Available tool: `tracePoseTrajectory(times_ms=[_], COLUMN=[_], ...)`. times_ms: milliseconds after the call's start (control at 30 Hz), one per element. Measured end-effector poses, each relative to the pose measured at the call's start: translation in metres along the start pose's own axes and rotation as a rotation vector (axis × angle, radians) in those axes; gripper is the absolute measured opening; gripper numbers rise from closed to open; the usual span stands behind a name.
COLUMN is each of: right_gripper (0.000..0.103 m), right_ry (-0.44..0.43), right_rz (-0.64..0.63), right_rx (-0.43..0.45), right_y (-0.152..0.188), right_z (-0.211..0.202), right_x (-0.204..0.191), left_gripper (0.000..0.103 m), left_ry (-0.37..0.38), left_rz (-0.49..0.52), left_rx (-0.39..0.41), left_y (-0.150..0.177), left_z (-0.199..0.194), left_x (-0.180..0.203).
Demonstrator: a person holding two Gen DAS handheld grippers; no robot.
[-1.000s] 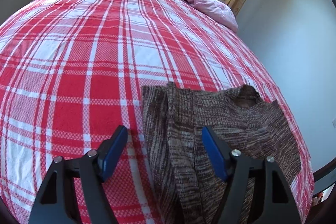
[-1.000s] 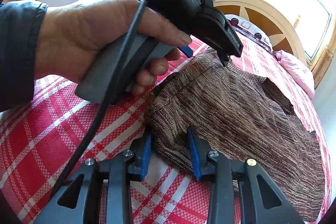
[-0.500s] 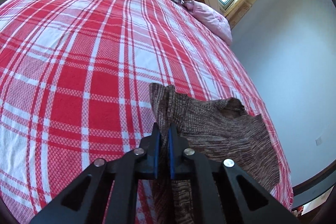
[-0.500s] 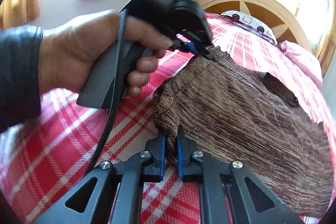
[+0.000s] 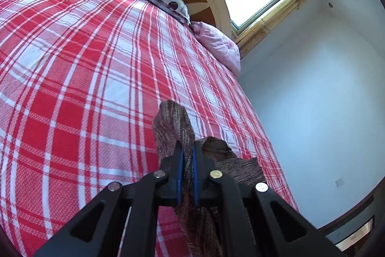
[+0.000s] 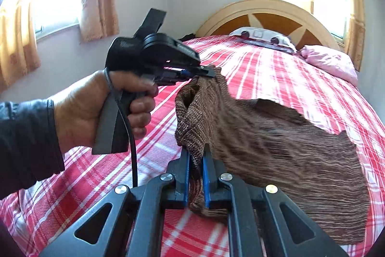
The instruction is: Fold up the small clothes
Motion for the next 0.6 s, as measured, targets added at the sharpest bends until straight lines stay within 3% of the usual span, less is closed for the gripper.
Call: tracePoseTrajectory(times_ms=[600], right_gripper=[0.008], right_ry=[0.083], right_rz=[0.156], right_rx=[0.078], right_y=[0.024], right_z=[-0.061], right_x=[0.098], left_gripper=[0.007], left_ry=[0.087], left_rz=[0.091], left_rx=[-0.031], left_y=[0.021], left_z=[0.046], left_x=[0.104])
Point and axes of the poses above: each gripper's, at about its wrist camera, not at the fingertips, and z roughly the way its jaws point, x to its right, y to its underside, the point moved 6 cm from there along z, roughly the way its jaws point, and after that the axes turned 9 degrees about -z, right-handed, at the moved point
